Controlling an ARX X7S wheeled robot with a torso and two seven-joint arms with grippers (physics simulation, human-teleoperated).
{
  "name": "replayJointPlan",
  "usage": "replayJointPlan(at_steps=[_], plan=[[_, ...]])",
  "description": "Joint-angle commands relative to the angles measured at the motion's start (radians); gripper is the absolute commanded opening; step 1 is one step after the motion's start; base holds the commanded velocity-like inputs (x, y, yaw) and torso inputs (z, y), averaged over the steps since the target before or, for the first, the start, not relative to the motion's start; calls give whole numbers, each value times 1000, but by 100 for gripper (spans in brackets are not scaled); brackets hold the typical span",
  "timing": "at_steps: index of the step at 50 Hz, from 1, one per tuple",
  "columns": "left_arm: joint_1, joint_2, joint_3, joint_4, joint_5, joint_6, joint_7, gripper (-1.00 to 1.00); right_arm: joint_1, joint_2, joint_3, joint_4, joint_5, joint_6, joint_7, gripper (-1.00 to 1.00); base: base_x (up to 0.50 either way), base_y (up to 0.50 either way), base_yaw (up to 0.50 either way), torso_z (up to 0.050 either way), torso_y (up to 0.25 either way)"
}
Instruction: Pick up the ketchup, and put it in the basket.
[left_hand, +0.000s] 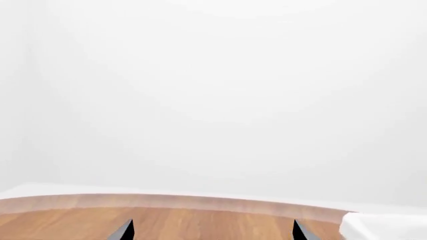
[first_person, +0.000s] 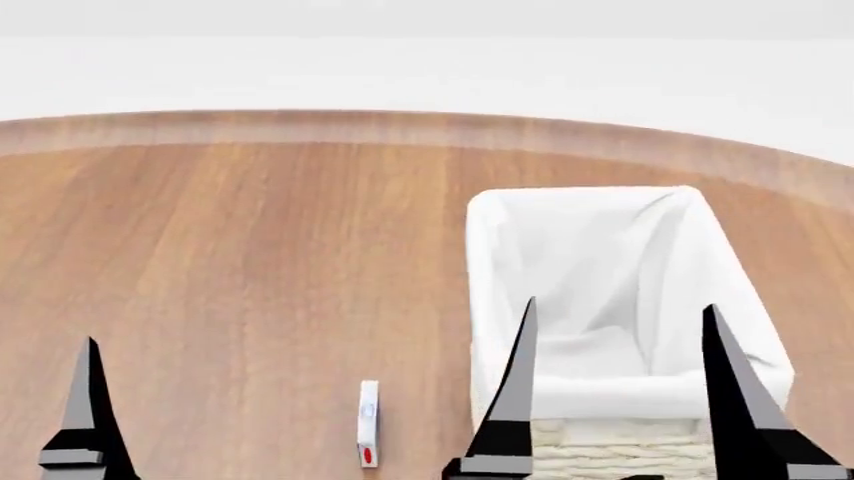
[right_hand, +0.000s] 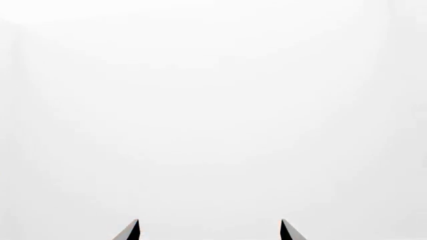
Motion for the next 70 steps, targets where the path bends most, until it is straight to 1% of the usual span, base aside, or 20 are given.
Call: replayJointPlan(at_steps=[1,4,8,15,30,31,34,37,39,50,57,70], plan=[[-4,9,-5,-16,31,19,18,100,3,-19,25,15,-22,-15,-3,100,0,0,0,0,0],[-3,5,-5,-13,30,19,14,100,-7,-19,39,11,-2,-44,-6,100,0,0,0,0,0],[-5,3,-3,-12,26,16,10,100,-3,-10,21,12,-26,-33,-2,100,0,0,65,0,0],[-4,-4,-1,-12,23,18,4,100,1,12,-6,7,-47,-24,1,100,0,0,500,0,0],[-6,-14,4,-6,13,13,-9,100,9,25,-9,18,-13,-20,12,100,0,0,497,0,0],[-7,-15,5,-9,13,14,-10,100,5,18,0,27,23,-34,3,100,0,0,0,0,0],[-7,-16,8,-11,13,15,-12,100,-3,23,-5,28,7,-61,3,100,0,0,0,0,0],[-5,-17,9,-11,12,19,-14,100,-10,15,10,30,58,-70,2,100,1,-6,0,0,0],[-6,-19,11,-12,11,19,-15,100,-14,16,9,36,54,-95,-3,100,-16,-486,0,0,0],[-6,-25,16,-16,8,32,-19,100,-2,36,-13,36,40,-71,12,100,-25,-508,0,0,0],[-5,-28,14,-15,-6,35,-20,100,1,46,-27,27,28,-63,22,100,0,0,0,0,0],[0,-33,8,-9,-31,42,-25,100,0,56,-39,28,29,-71,31,100,0,0,0,50,0]])
